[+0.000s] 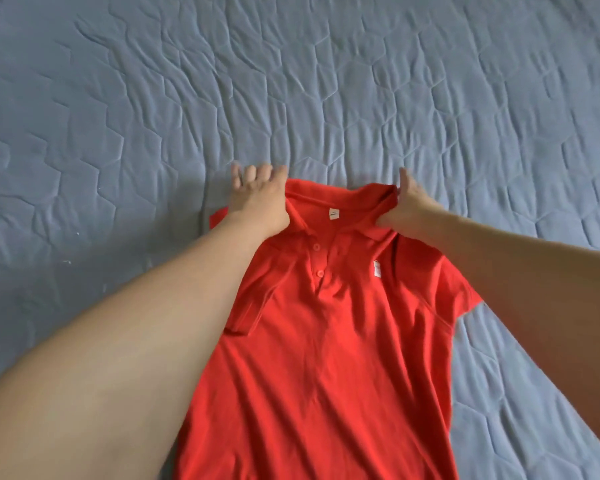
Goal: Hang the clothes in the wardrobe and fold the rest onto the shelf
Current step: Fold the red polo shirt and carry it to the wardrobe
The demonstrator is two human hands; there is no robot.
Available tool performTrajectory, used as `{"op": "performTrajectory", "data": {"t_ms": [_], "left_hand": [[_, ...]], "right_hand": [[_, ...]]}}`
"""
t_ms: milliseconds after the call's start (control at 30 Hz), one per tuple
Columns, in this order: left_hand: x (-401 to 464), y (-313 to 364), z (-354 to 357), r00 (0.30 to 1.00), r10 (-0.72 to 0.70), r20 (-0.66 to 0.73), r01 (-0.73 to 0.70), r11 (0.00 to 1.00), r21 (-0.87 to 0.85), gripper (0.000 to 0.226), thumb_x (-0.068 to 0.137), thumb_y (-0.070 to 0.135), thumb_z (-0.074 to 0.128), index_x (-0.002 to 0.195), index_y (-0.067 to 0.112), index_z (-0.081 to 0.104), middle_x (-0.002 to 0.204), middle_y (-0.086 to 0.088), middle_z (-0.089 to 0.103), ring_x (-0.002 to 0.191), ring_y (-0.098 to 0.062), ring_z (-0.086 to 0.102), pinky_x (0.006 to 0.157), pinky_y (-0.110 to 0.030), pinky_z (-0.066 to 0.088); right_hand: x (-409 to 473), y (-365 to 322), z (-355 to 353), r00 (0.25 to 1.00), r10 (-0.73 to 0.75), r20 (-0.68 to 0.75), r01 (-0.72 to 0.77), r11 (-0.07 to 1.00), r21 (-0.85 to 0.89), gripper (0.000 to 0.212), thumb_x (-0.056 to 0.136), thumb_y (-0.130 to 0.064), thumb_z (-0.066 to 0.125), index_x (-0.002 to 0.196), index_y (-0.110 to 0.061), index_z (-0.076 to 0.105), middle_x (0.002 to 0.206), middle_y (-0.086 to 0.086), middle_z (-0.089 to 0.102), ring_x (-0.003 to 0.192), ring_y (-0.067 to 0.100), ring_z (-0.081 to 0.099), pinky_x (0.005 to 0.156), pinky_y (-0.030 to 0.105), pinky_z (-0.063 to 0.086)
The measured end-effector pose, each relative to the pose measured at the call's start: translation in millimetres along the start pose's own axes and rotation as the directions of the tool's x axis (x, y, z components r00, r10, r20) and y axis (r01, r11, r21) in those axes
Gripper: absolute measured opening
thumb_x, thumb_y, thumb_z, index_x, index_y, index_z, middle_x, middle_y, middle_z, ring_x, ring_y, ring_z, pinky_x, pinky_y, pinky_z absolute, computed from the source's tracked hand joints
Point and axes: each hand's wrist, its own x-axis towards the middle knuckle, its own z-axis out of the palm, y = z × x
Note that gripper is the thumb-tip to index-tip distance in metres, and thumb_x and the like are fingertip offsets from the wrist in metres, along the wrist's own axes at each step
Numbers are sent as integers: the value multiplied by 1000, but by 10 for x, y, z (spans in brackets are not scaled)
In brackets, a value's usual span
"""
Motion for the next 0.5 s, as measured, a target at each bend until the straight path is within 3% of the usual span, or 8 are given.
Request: {"op": "performTrajectory", "data": {"t_ms": [67, 100, 167, 200, 267, 333, 400, 500], "left_hand": [[-123, 125, -1, 995, -29, -99, 26, 999, -30, 77, 74, 18, 57, 145, 20, 26, 139, -9, 35, 131, -34, 30, 117, -53, 3], [-194, 194, 8, 991, 21, -130, -25, 999, -26, 79, 73, 17, 57, 145, 21, 25, 139, -8, 34, 130, -33, 31, 117, -51, 6], [-291, 420, -3, 961, 212, -178, -217, 976, -7, 72, 72, 16, 54, 140, 22, 34, 135, -5, 39, 124, -30, 37, 112, -43, 19], [-316, 549, -1, 932, 303, -198, -311, 950, -11, 65, 72, 16, 51, 136, 22, 41, 132, -3, 43, 119, -29, 41, 107, -39, 25], [-300, 895, -17, 865, 451, -221, -474, 878, -66, 57, 75, 16, 41, 131, 21, 50, 130, 0, 49, 117, -27, 44, 103, -37, 31], [-250, 1263, -48, 814, 558, -162, -578, 807, -125, 52, 82, 12, 38, 131, 21, 52, 136, 3, 48, 125, -24, 40, 108, -35, 28], [-171, 1583, -52, 787, 616, -27, -615, 779, -121, 55, 85, 9, 42, 138, 23, 45, 147, 5, 39, 135, -21, 29, 116, -36, 15], [-57, 1830, -2, 787, 584, 197, -595, 804, -6, 59, 87, 12, 41, 144, 24, 35, 150, 3, 36, 143, -22, 18, 118, -45, -7]], "right_hand": [[-113, 168, -47, 990, 2, -144, 2, 1000, 30, 85, 81, -29, 62, 150, -20, 15, 147, 10, 33, 134, 32, 35, 109, 43, 33], [-219, 274, -50, 975, 17, -220, 1, 997, 83, 76, 84, -32, 58, 149, -19, 22, 148, 10, 33, 136, 32, 33, 111, 45, 29], [-432, 578, -45, 937, 145, -318, -89, 979, 183, 62, 86, -34, 49, 143, -16, 34, 144, 12, 38, 133, 32, 34, 109, 45, 28], [-513, 732, -39, 923, 237, -302, -163, 955, 249, 60, 84, -35, 44, 140, -13, 39, 139, 15, 43, 128, 33, 40, 105, 44, 31], [-607, 979, -66, 904, 410, -121, -315, 830, 460, 50, 82, -31, 39, 124, -8, 53, 119, 20, 58, 99, 33, 56, 84, 38, 45], [-633, 1113, -112, 893, 439, 94, -403, 692, 599, 18, 88, -14, 44, 93, -9, 61, 83, 14, 60, 64, 21, 51, 57, 27, 42], [-610, 1213, -173, 910, 369, 190, -406, 694, 595, 12, 89, -7, 52, 80, -11, 59, 67, 8, 55, 53, 17, 50, 41, 19, 39], [-652, 1233, -177, 912, 200, 359, -372, 773, 514, 6, 89, -17, 63, 86, -13, 63, 64, 3, 65, 44, 13, 60, 37, 15, 41]]}}
